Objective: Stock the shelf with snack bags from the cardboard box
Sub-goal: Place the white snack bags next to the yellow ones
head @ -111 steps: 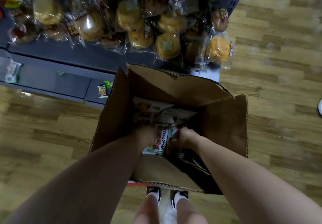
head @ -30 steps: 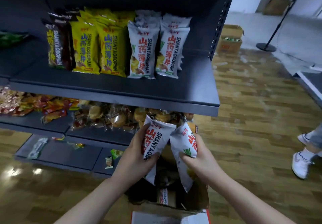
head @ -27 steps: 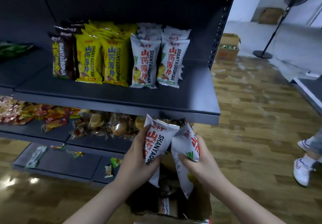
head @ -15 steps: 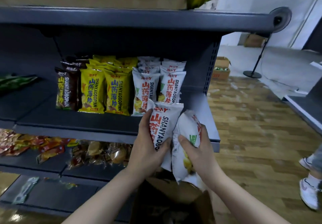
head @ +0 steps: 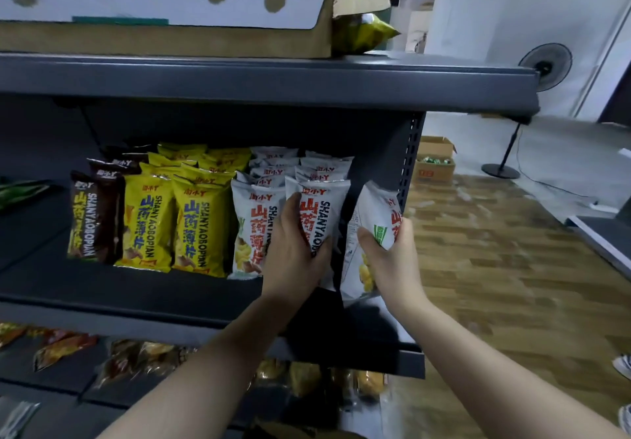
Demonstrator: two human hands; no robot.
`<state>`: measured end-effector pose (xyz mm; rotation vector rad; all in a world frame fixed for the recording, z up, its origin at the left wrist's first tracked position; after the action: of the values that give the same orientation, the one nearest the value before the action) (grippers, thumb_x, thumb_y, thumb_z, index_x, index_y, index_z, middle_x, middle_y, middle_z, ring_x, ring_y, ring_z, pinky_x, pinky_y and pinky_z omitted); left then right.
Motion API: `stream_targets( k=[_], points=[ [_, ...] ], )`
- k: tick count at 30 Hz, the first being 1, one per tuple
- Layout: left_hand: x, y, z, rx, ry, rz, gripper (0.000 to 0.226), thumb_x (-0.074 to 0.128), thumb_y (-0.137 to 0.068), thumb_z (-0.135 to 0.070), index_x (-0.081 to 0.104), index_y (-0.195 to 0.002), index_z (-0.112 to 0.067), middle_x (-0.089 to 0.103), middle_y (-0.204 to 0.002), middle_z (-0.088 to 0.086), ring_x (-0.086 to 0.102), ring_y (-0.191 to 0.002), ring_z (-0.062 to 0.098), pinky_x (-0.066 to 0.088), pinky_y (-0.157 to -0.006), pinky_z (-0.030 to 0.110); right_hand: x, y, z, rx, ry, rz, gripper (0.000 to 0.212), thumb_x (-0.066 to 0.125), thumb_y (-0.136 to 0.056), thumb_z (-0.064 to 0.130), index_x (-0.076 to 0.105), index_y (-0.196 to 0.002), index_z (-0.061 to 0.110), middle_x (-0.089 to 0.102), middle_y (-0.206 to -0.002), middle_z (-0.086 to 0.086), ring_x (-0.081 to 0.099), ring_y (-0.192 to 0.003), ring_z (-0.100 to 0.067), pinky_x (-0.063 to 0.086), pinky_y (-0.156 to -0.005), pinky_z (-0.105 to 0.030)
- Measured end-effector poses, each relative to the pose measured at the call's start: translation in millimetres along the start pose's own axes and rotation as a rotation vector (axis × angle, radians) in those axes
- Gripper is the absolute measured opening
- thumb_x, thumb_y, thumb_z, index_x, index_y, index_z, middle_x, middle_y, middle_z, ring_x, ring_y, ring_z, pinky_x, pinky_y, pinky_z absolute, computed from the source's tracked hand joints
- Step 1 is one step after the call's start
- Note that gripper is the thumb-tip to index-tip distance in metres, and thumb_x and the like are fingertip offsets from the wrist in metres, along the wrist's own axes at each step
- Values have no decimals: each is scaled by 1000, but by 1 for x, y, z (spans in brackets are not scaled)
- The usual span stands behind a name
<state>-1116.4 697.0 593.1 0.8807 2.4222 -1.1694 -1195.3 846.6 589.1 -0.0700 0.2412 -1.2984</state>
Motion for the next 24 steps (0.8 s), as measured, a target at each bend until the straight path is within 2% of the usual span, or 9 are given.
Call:
stream_targets(
  k=[3,5,8,12,15,17,20,22,24],
  points=[
    [20,-7,11,6,-94,-3,77,57,-87,-37,13,-147,-16,19,-150,17,20,-142,31,31,-111,39,1,-16,-7,-6,-14,-21,28,60,-92,30,39,-105,18,51,-88,2,54,-83,-23,48,-69,-37],
    [27,-7,17,-11,-195,-48,75,47,-86,-48,15,-146,-15,20,-149,21,23,-140,36,36,-106,43,4,-23,-9,-7,7,-21,29,60,-92,28,40,-106,14,50,-82,1,51,-76,-22,43,-63,-36],
    [33,-3,18,-3,-351,-114,80,40,-85,-56,23,-143,-3,38,-132,24,36,-122,34,46,-94,43,7,-28,-11,9,-1,-21,32,59,-93,25,40,-112,8,54,-99,-10,54,-95,-23,46,-74,-48],
    [39,5,22,-33,-413,-127,84,27,-90,-65,19,-143,0,53,-113,22,47,-106,32,48,-86,41,10,-34,-11,-15,-11,-10,32,59,-93,23,41,-113,6,53,-106,-14,52,-101,-25,45,-79,-47],
    [43,7,26,-93,-434,-84,92,39,-83,-63,19,-143,3,50,-121,25,52,-111,38,49,-88,41,10,-38,-18,-14,-7,-7,34,59,-93,23,41,-115,6,53,-106,-3,51,-97,-13,45,-77,-45],
    [42,10,23,-96,-451,-97,89,40,-86,-61,19,-143,3,43,-134,30,47,-122,41,46,-97,44,9,-41,-23,-19,6,-13,27,60,-93,25,39,-108,16,51,-89,11,53,-85,3,46,-60,-26],
    [47,16,9,116,-548,-130,86,58,-89,-39,6,-150,-8,25,-147,30,27,-138,42,32,-110,51,6,-43,-31,4,22,-21,30,60,-93,26,33,-105,24,39,-79,23,44,-63,10,36,-57,-12],
    [54,13,1,248,-588,-108,86,61,-87,-22,4,-151,-16,15,-152,26,15,-142,41,24,-113,54,5,-45,-33,4,19,-30,30,60,-93,25,32,-105,24,39,-79,23,43,-62,12,35,-58,-12],
    [58,8,-1,282,-614,-92,77,57,-90,-21,11,-151,-18,13,-155,21,12,-144,38,22,-114,54,4,-48,-35,-6,23,-44,29,61,-92,26,34,-105,21,42,-82,20,45,-67,10,37,-59,-14]
  ],
)
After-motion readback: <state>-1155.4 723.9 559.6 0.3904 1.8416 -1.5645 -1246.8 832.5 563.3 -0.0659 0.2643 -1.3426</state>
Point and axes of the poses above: each hand's wrist, its own y-axis away from the middle knuckle, its own x-axis out of the palm, z = x × y, the point moved 8 cm from there along -y, towards the middle knuckle
